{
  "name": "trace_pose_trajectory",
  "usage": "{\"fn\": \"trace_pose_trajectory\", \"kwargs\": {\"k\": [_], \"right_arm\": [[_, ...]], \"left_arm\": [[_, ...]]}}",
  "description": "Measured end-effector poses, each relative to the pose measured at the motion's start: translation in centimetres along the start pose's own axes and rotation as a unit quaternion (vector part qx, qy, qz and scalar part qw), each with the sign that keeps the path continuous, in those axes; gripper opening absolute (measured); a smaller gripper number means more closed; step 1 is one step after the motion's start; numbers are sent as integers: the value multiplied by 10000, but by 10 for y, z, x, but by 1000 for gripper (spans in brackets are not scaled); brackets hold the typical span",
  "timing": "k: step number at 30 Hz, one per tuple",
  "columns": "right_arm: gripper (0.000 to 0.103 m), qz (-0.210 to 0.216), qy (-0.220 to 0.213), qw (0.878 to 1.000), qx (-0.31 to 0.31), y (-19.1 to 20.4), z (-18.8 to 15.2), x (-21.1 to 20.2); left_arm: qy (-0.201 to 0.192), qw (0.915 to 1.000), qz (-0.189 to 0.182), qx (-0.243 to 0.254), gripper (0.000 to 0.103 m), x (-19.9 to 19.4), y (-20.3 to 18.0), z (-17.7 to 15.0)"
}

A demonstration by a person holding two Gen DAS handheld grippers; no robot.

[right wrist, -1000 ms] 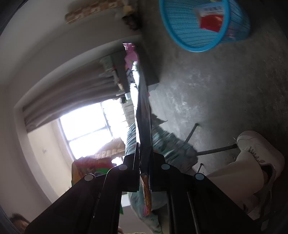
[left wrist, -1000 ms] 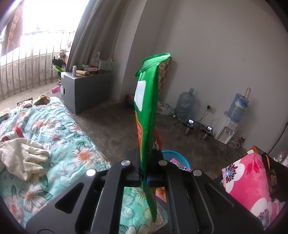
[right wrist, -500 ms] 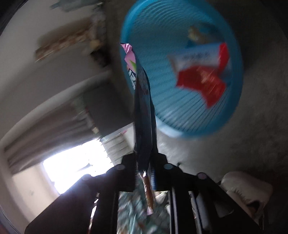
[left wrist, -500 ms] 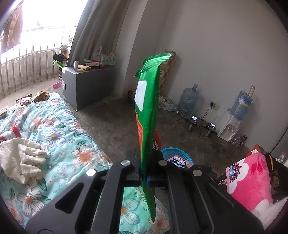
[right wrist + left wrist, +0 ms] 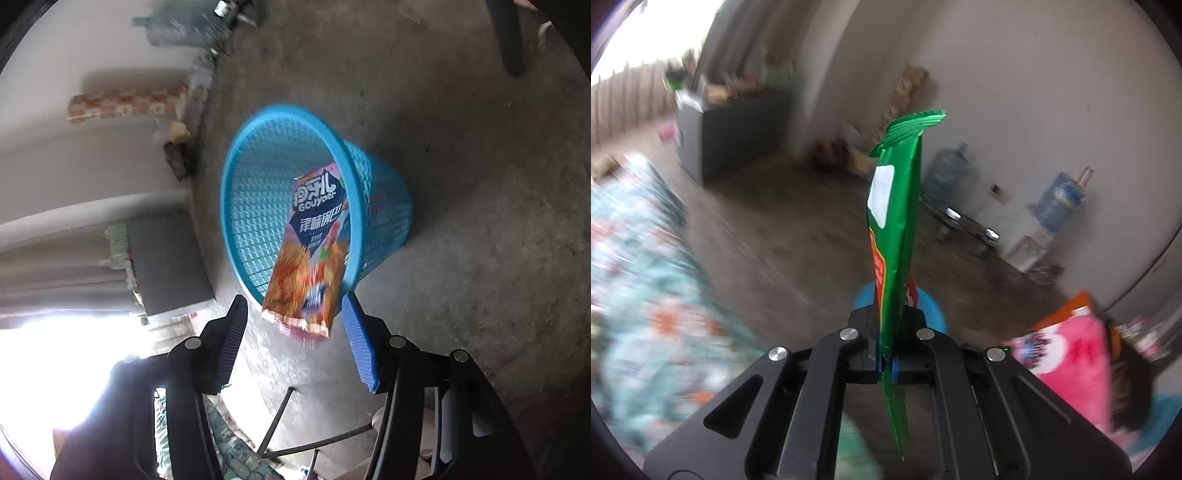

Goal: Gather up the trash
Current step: 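Carry both bags over the wastebasket and open both grippers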

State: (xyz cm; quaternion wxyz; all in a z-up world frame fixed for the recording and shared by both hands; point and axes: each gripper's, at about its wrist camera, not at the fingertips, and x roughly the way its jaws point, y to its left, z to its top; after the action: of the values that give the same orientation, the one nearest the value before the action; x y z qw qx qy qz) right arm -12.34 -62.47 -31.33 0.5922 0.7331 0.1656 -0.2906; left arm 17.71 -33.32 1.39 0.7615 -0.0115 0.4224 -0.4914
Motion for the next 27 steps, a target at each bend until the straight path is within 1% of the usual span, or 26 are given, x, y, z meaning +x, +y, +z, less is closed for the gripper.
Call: {"fn": "trace_pose_trajectory", "kwargs": {"k": [1,3,4,5,6,7,8,9,10,11,12,13,14,15,16,17,18,19,21,23,24,27], "right_arm": [[52,48,-34,10000,-37,0,-2,-6],[52,126,-12,9999,-51,-5,-6,-14],[52,187,-1,9998,-30,-7,-7,-16],[52,231,-6,9997,16,-11,-4,-15],[52,291,-31,9995,73,-12,-3,-18],[52,339,-43,9994,98,-14,-3,-20],[52,356,-41,9993,109,-15,-9,-24],[52,378,-25,9992,125,-16,-10,-26],[52,409,-15,9991,127,-16,-11,-28],[52,412,-27,9991,136,-16,-10,-30],[52,418,-43,9990,143,-15,-13,-32],[52,442,-77,9989,164,-16,-14,-32],[52,443,-81,9989,158,-17,-15,-34],[52,407,-84,9990,146,-17,-15,-35],[52,412,-82,9990,143,-17,-15,-36],[52,422,-82,9990,148,-19,-14,-35],[52,433,-97,9989,145,-19,-14,-36],[52,428,-108,9989,121,-19,-14,-36],[52,369,-124,9992,65,-18,-13,-35],[52,357,-118,9993,28,-18,-14,-34],[52,335,-119,9994,26,-18,-14,-34],[52,323,-95,9994,-13,-16,-16,-33]], "left_arm": [[202,9995,-176,-157,1,19,-3,5],[477,9970,-425,-434,1,49,-8,11],[687,9935,-635,-642,1,71,-11,15],[850,9901,-757,-822,1,87,-12,16],[994,9858,-847,-1059,1,105,-12,17],[1167,9785,-957,-1403,1,129,-11,16],[1309,9719,-949,-1712,2,150,-8,14],[1393,9669,-893,-1942,14,163,-6,11],[1532,9567,-844,-2327,25,186,-1,5],[1659,9513,-745,-2488,43,203,2,0],[1795,9485,-514,-2560,49,220,3,-6],[1950,9459,-208,-2584,51,238,5,-16],[2089,9424,-34,-2614,57,252,8,-24],[2225,9369,77,-2697,58,263,13,-31],[2356,9260,170,-2945,58,269,21,-43],[2389,9198,221,-3104,58,266,27,-52],[2388,9157,267,-3220,58,263,31,-57],[2380,9155,291,-3231,58,259,33,-59],[2353,9208,366,-3089,58,250,35,-56],[2193,9294,453,-2934,58,232,36,-48],[2125,9320,440,-2903,58,227,36,-42],[1853,9443,311,-2702,58,197,29,-24]]}}
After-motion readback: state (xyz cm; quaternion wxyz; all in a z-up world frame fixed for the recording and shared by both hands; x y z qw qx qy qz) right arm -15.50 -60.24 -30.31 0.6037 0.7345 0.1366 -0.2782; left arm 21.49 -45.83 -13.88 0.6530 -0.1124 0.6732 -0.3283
